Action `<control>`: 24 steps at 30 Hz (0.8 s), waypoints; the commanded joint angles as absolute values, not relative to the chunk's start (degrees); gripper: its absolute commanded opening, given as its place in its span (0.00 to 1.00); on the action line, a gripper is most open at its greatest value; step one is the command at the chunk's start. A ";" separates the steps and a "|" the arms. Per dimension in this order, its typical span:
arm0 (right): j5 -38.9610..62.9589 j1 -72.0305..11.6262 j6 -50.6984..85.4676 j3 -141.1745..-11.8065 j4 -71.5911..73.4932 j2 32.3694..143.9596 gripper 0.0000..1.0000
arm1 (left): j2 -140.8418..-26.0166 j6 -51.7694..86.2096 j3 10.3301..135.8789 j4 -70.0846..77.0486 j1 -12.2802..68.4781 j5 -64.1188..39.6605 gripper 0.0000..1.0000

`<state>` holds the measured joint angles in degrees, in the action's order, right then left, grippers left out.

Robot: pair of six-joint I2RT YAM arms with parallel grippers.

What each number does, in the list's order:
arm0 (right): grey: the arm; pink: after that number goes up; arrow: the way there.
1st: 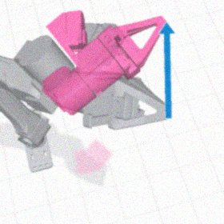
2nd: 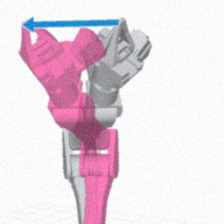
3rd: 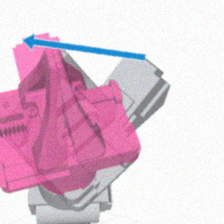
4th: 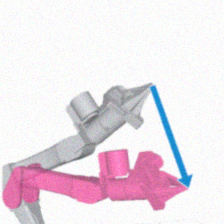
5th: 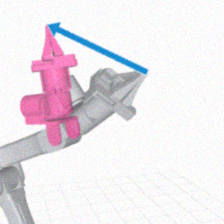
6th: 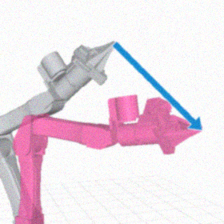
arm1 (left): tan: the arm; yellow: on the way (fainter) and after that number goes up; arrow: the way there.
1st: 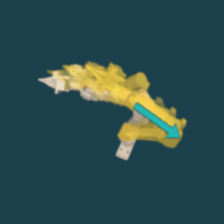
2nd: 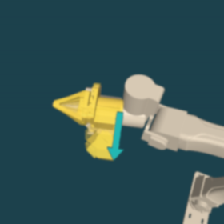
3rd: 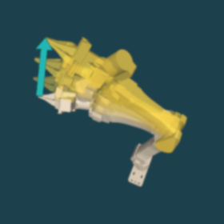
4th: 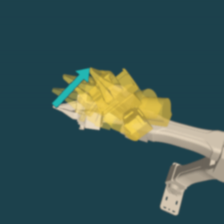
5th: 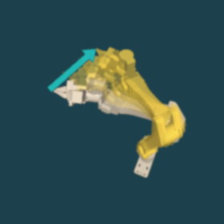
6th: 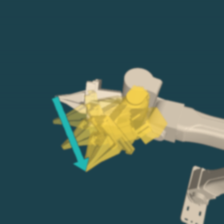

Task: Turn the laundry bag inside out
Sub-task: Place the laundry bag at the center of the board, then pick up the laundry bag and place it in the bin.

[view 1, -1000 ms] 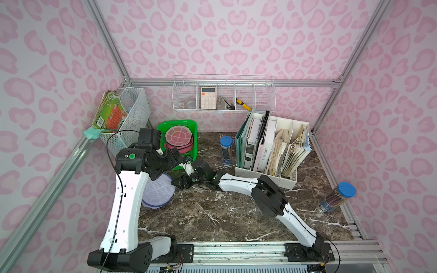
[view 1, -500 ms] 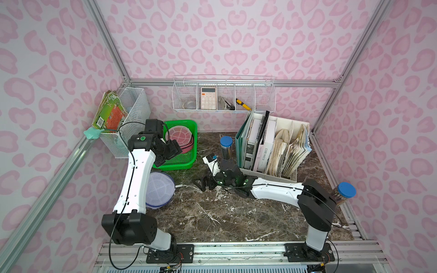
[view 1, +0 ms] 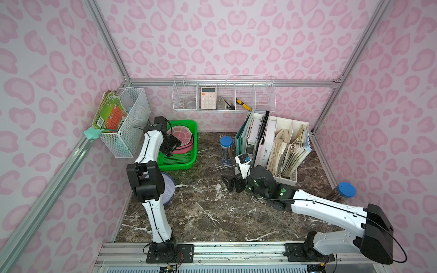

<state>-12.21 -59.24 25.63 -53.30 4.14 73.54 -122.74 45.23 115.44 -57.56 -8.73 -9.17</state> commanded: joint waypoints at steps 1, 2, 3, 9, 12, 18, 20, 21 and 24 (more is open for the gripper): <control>-17.98 -59.25 25.16 -53.12 0.10 71.44 0.99 | -125.71 50.32 117.63 -55.40 -8.85 -8.08 0.66; -18.62 -59.24 25.06 -53.06 -0.36 70.92 0.99 | -126.46 51.02 117.92 -54.47 -9.00 -7.68 0.67; -19.21 -59.24 24.97 -53.00 -0.77 70.31 0.99 | -127.41 51.49 118.16 -53.26 -9.14 -7.30 0.68; -22.03 -59.07 24.39 -52.38 -2.79 68.17 0.99 | -132.82 52.58 120.82 -47.67 -9.73 -5.27 0.72; -22.75 -58.74 24.33 -52.30 -3.88 67.62 0.99 | -135.89 51.94 123.40 -46.49 -9.76 -4.26 0.74; -22.81 -57.32 24.77 -51.90 -4.96 66.39 0.99 | -141.93 51.46 129.03 -46.72 -9.76 -3.28 0.71; -22.75 -56.81 24.85 -51.64 -5.13 66.18 0.99 | -143.17 51.71 130.28 -46.80 -9.76 -3.52 0.65; -22.66 -56.58 24.86 -51.67 -5.31 66.10 0.99 | -143.58 51.60 130.81 -46.61 -9.76 -3.92 0.56; -22.09 -55.70 24.96 -51.48 -5.36 66.01 0.99 | -143.58 51.92 130.96 -45.99 -9.78 -5.02 0.21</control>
